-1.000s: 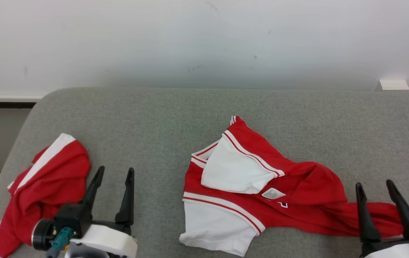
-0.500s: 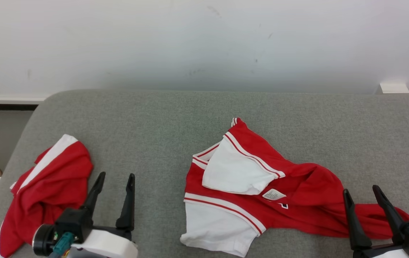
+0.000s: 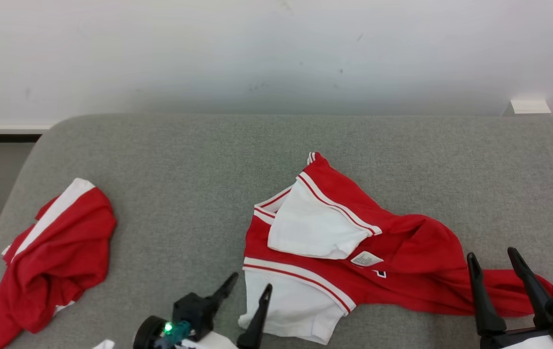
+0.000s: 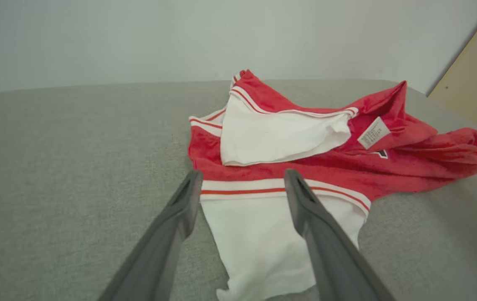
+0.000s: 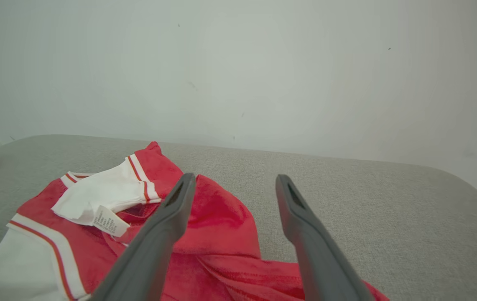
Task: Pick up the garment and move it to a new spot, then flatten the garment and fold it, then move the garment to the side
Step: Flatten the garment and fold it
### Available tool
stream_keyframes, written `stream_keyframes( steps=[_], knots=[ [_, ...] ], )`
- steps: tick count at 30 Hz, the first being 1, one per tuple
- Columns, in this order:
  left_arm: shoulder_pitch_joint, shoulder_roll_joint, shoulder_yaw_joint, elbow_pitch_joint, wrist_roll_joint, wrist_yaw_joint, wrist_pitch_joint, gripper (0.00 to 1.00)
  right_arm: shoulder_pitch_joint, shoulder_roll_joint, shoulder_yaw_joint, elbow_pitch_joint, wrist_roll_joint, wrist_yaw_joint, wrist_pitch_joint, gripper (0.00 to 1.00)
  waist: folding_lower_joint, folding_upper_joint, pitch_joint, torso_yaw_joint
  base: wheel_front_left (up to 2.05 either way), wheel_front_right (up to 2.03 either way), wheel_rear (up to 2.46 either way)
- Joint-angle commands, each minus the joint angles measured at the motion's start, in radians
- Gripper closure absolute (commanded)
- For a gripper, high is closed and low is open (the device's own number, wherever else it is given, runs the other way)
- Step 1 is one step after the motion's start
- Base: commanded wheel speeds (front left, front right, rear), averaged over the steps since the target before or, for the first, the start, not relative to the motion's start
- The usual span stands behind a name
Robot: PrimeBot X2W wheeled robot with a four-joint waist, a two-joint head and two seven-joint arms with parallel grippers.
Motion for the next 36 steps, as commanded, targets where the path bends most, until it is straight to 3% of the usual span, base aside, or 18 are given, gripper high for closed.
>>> stream_keyframes(
  steps=[1,12,13,14,15,27,36],
  knots=[
    [-0.008,-0.003,-0.007,0.013,-0.007,-0.008,0.01,0.0,-0.001,-0.002,-0.003,-0.005,0.005,-0.002,0.001,0.0,0.0,0.0,0.008,-0.006,0.0,0.0,0.0],
    [-0.022,-0.031,-0.044,0.183,-0.034,-0.007,0.136,0.0,-0.011,-0.002,-0.01,0.007,0.017,-0.002,0.003,0.0,0.0,0.0,0.037,-0.032,0.0,0.0,0.0],
    [-0.023,-0.031,-0.046,0.193,-0.036,-0.01,0.141,0.09,-0.011,-0.002,-0.012,0.01,0.017,-0.002,0.003,0.0,0.0,0.0,0.038,-0.034,0.0,0.0,0.0],
    [-0.026,-0.03,-0.044,0.199,-0.04,-0.013,0.139,0.95,-0.012,-0.002,-0.013,0.014,0.017,-0.002,0.003,0.0,0.0,0.0,0.04,-0.036,0.0,0.0,0.0],
    [-0.031,-0.03,-0.044,0.205,-0.045,-0.017,0.136,1.0,-0.012,-0.002,-0.016,0.017,0.018,-0.002,0.003,0.0,0.0,0.0,0.041,-0.038,0.0,0.0,0.0],
    [-0.062,-0.021,-0.043,0.206,-0.058,-0.025,0.113,1.0,-0.008,-0.005,-0.217,0.157,-0.022,-0.002,0.012,0.0,0.0,0.0,0.073,-0.045,0.0,0.0,0.0],
    [-0.088,-0.014,-0.045,0.191,-0.052,-0.018,0.101,1.0,-0.115,-0.03,-0.241,0.384,0.027,-0.002,-0.017,0.0,0.0,0.0,0.124,-0.035,0.0,0.0,0.0]
  ],
)
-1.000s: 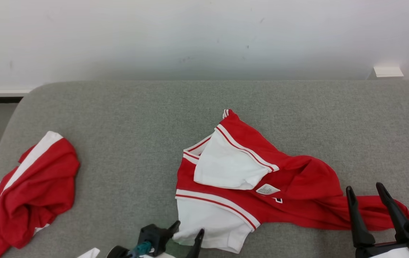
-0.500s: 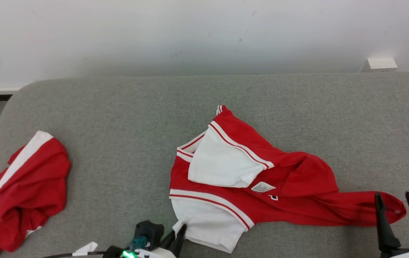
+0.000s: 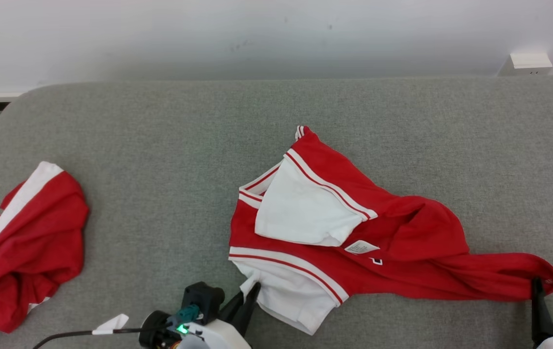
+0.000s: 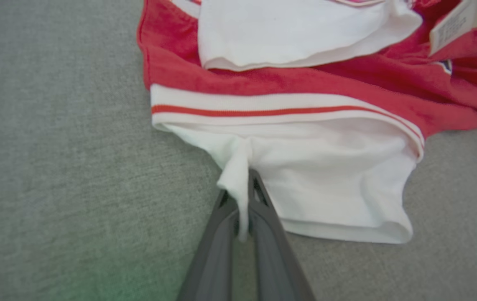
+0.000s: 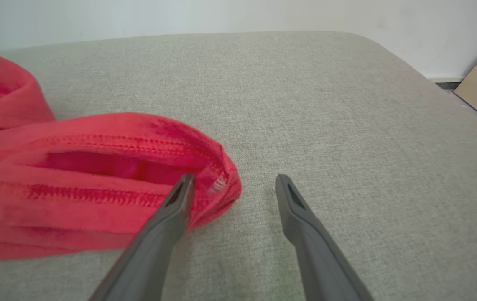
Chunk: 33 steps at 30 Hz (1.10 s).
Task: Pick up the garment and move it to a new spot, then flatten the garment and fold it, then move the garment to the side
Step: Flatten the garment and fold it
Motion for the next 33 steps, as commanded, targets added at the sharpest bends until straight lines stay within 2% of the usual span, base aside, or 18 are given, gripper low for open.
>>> stream_keyframes(
  steps=[1,2,3,4,5,11,14,18,21,25,28,33],
  knots=[
    [-0.006,0.01,0.002,0.009,-0.008,0.005,-0.002,1.0,-0.022,-0.008,0.004,0.024,0.011,-0.002,-0.005,0.0,0.0,-0.0001,0.007,0.004,0.0,0.0,0.0],
    [-0.008,0.01,0.003,0.008,-0.007,0.007,-0.007,1.0,-0.031,-0.014,0.009,0.041,0.015,-0.002,-0.005,0.0,0.0,-0.0001,0.01,0.006,0.0,0.0,0.0],
    [-0.01,0.01,0.004,0.006,-0.005,0.011,-0.016,1.0,-0.038,-0.014,0.015,0.058,0.028,-0.002,0.002,0.11,0.0,-0.0001,0.012,0.01,0.0,0.0,0.0],
    [-0.011,0.011,0.006,0.003,-0.004,0.012,-0.023,1.0,-0.045,-0.019,0.021,0.068,0.03,-0.002,0.001,0.62,0.0,-0.0001,0.014,0.012,0.0,0.0,0.0],
    [-0.011,0.011,0.007,0.001,-0.005,0.014,-0.03,1.0,-0.05,-0.023,0.027,0.075,0.037,-0.002,-0.001,1.0,0.0,-0.0001,0.014,0.014,0.0,0.0,0.0],
    [-0.01,0.012,0.025,-0.055,-0.011,0.022,-0.108,1.0,-0.024,-0.045,0.057,0.013,0.07,-0.002,-0.023,1.0,0.0,-0.0001,0.0,0.021,0.0,0.0,0.0],
    [0.002,0.029,0.042,-0.135,0.001,0.041,-0.142,1.0,-0.001,-0.047,0.076,-0.092,0.079,-0.002,-0.011,1.0,0.0,-0.0001,-0.02,0.019,0.0,0.0,0.0],
    [-0.002,0.068,0.065,-0.314,0.033,0.073,-0.158,1.0,0.012,-0.06,0.087,-0.275,0.076,-0.002,0.037,1.0,0.0,-0.0001,-0.05,0.015,0.0,0.0,0.0],
    [-0.034,0.11,0.084,-0.47,0.071,0.09,-0.138,1.0,-0.015,-0.075,0.082,-0.408,0.063,-0.002,0.08,1.0,0.0,-0.0001,-0.077,0.017,0.0,0.0,0.0],
    [-0.111,0.168,0.115,-0.631,0.113,0.09,-0.092,1.0,-0.102,-0.109,0.058,-0.536,0.047,-0.002,0.147,1.0,0.0,-0.0001,-0.119,0.018,0.0,0.0,0.0],
    [-0.198,0.202,0.145,-0.715,0.137,0.083,-0.052,1.0,-0.194,-0.134,0.032,-0.599,0.039,-0.002,0.195,1.0,0.0,-0.0001,-0.151,0.023,0.0,0.0,0.0],
    [-0.382,0.228,0.191,-0.796,0.145,0.055,0.012,1.0,-0.368,-0.185,-0.016,-0.666,0.029,-0.002,0.273,1.0,0.0,-0.0001,-0.183,0.033,0.0,0.0,0.0]
  ],
)
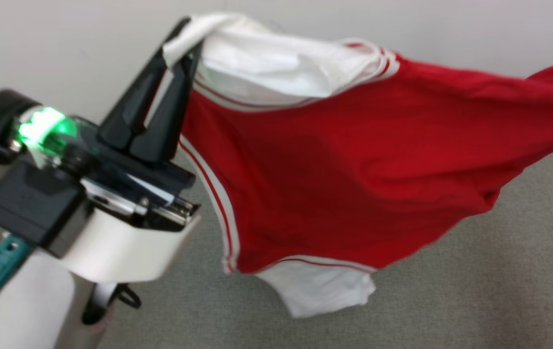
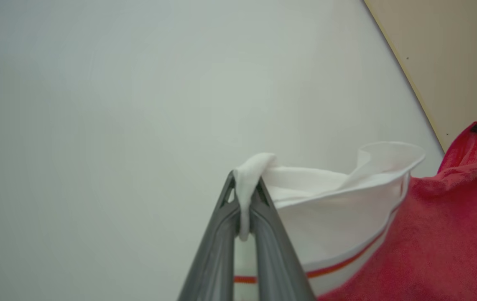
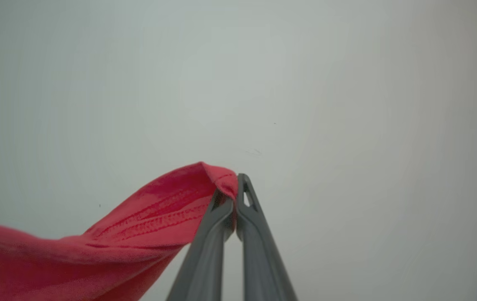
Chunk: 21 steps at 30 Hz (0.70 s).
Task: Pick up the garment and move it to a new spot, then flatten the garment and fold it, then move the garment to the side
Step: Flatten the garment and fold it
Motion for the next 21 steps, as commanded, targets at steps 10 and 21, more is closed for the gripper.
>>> stream_keyframes(
  steps=[10,21],
  knots=[
    [-0.187,0.005,0.047,0.071,-0.068,-0.036,0.091,1.0,-0.212,-0.049,-0.028,0.091,0.013,-0.002,0.109,1.0,0.0,-0.0001,0.033,0.002,0.0,0.0,0.0],
    [-0.438,-0.122,0.078,0.71,-0.191,-0.11,-0.093,1.0,-0.537,0.017,0.045,0.537,0.009,-0.002,-0.026,1.0,0.0,-0.0001,0.114,-0.018,0.0,0.0,0.0]
  ],
)
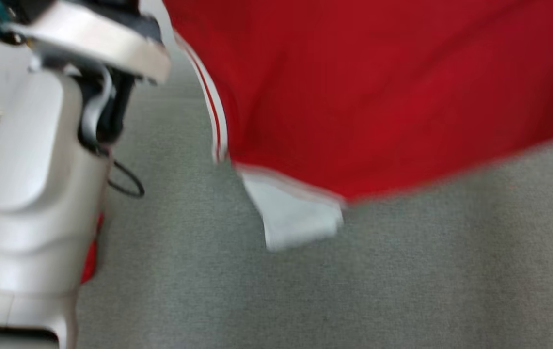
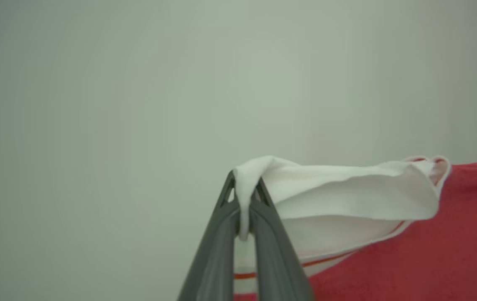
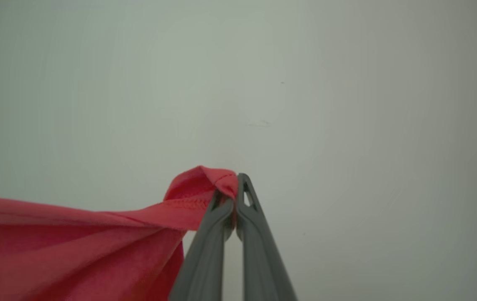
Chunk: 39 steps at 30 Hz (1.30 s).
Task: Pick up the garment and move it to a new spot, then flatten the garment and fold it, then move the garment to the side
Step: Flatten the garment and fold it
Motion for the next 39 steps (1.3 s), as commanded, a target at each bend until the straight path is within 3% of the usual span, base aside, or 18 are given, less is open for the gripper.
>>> stream_keyframes(
  steps=[1,8,16,21,29,33,39],
  knots=[
    [-0.045,-0.003,0.014,0.049,-0.006,-0.004,-0.036,1.0,-0.048,-0.004,-0.005,0.041,-0.013,-0.003,-0.024,1.0,-0.0001,0.0,0.008,-0.009,0.0,0.0,0.0],
    [-0.219,-0.039,0.071,0.426,-0.025,-0.007,-0.147,1.0,-0.236,0.051,-0.004,0.408,-0.041,-0.003,-0.15,1.0,-0.0001,0.0,0.028,-0.03,0.0,0.0,0.0],
    [-0.033,-0.144,0.102,0.751,-0.095,-0.024,-0.157,1.0,-0.104,0.084,-0.021,0.771,-0.01,-0.003,-0.22,1.0,-0.0001,0.0,0.078,0.008,0.0,0.0,0.0],
    [0.102,-0.183,0.137,0.821,-0.133,-0.035,-0.158,1.0,0.024,0.093,-0.032,0.919,0.034,-0.004,-0.275,1.0,-0.0001,0.0,0.107,0.026,0.0,0.0,0.0],
    [0.369,-0.189,0.227,0.619,-0.111,-0.046,-0.158,1.0,0.261,0.138,0.036,0.904,0.197,-0.004,-0.402,1.0,-0.0001,0.0,0.073,0.002,0.0,0.0,0.0],
    [0.55,-0.19,0.263,0.438,-0.064,-0.035,-0.159,1.0,0.407,0.144,0.11,0.801,0.278,-0.004,-0.429,1.0,-0.0001,0.0,0.042,-0.008,0.0,0.0,0.0],
    [0.837,-0.194,0.251,0.121,-0.016,0.012,-0.159,1.0,0.634,0.097,0.182,0.588,0.319,-0.004,-0.434,1.0,-0.0001,0.0,-0.006,-0.018,0.0,0.0,0.0]
  ],
)
